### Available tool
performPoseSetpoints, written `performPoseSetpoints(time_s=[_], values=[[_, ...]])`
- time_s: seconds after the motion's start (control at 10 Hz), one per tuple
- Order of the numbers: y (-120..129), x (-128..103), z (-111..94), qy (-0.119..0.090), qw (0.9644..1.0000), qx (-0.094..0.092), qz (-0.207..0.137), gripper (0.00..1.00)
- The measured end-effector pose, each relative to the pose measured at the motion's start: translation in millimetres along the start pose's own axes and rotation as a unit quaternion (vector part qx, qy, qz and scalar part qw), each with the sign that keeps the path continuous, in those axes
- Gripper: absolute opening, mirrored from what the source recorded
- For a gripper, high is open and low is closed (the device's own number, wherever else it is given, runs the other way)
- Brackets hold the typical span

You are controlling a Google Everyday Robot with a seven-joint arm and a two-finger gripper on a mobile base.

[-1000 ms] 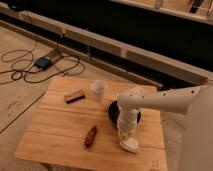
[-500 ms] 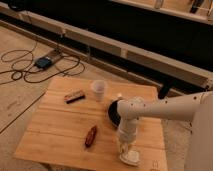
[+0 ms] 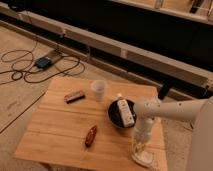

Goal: Wipe the white sponge on the table

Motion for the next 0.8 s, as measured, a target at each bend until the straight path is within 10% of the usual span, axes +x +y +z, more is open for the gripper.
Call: performPoseSetpoints(time_s=[0.4, 0.8], values=[[33.4, -31.1, -26.8, -0.031, 0.9992, -0.017, -0.017, 0.0], [101.9, -3.4, -30.0, -0.021, 0.9953, -0.065, -0.07, 0.0]])
